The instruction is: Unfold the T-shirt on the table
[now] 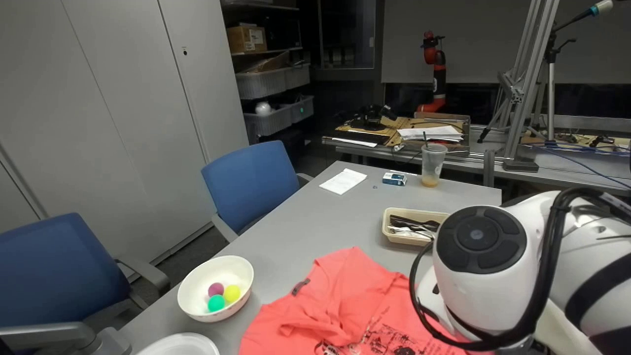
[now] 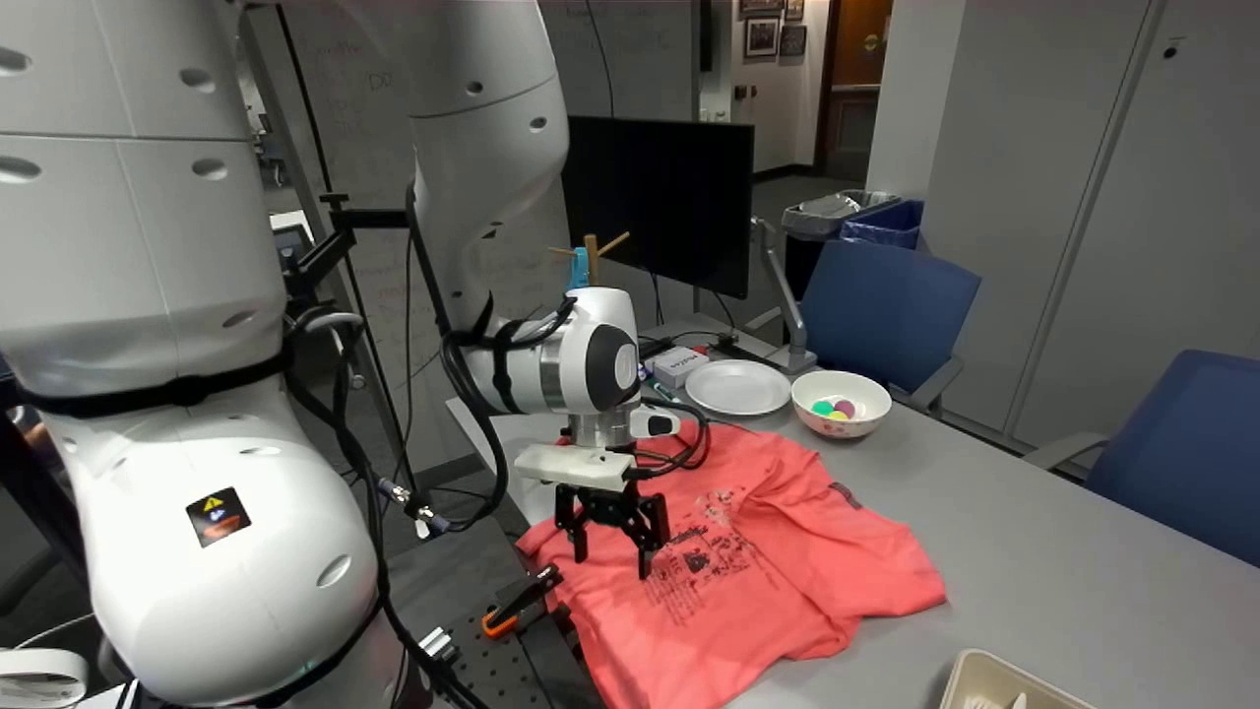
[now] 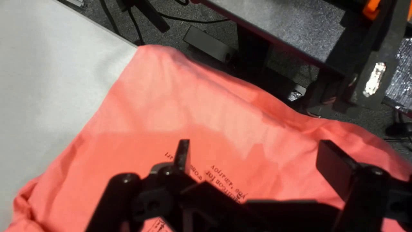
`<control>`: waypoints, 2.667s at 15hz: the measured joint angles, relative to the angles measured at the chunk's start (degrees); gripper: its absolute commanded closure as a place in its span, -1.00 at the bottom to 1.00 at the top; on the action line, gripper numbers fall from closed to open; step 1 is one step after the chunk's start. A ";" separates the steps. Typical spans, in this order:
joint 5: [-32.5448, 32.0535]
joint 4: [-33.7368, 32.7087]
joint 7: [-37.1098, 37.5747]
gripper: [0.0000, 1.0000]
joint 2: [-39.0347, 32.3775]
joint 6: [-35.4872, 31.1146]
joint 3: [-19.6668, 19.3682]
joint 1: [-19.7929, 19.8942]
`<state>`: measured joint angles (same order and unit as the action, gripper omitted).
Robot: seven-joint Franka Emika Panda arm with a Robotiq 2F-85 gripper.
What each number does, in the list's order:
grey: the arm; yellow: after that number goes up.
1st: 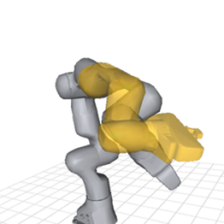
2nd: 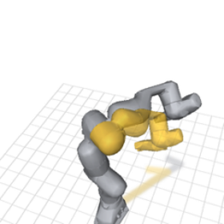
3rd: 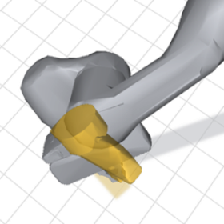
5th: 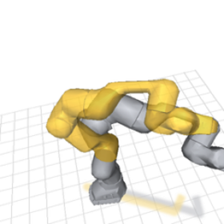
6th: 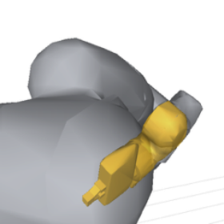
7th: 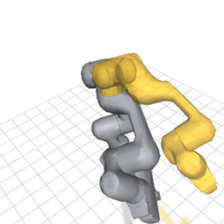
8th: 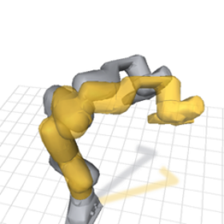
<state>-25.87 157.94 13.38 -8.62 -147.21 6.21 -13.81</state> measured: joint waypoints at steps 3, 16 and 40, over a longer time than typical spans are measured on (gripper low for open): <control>0.00 0.15 0.22 -1.00 0.19 0.00 0.00 0.00; -16.61 -1.34 12.15 -1.00 11.86 11.51 -5.84 6.32; -9.54 -19.69 6.79 -1.00 -6.58 -16.46 0.17 6.23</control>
<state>-35.41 138.26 20.17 -15.20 -163.67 6.38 -7.58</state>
